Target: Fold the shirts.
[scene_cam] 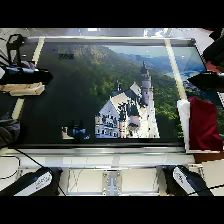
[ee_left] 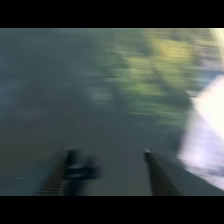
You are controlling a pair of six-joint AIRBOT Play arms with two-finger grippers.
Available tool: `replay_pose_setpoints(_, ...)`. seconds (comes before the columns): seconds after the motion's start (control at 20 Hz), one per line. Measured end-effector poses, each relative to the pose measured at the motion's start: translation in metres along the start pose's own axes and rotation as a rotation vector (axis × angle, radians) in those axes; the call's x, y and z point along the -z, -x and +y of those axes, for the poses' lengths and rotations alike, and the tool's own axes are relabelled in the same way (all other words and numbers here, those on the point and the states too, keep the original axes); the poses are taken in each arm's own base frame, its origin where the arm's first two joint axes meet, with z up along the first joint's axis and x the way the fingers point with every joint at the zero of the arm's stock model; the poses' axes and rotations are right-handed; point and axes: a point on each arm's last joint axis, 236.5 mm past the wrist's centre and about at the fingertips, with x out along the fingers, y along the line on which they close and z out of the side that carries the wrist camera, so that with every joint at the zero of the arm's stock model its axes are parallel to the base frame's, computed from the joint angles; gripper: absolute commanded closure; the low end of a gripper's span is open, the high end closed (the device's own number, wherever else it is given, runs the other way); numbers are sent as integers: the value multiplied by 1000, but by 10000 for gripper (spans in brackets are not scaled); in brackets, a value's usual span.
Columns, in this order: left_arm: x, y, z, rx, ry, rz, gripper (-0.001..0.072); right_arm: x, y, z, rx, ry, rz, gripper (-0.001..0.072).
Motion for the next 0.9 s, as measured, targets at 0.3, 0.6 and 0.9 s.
replay_pose_setpoints(0.3,79,23,216,-624,275,209,51,-7,0,-12,51,6,-30,699)
replay_pose_setpoints(0.6,186,8,308,-738,558,421,48,-18,1,-18,76,8,-75,699)
replay_pose_setpoints(0.9,240,-29,319,-706,631,560,695,-20,1,-19,78,-25,-85,700)
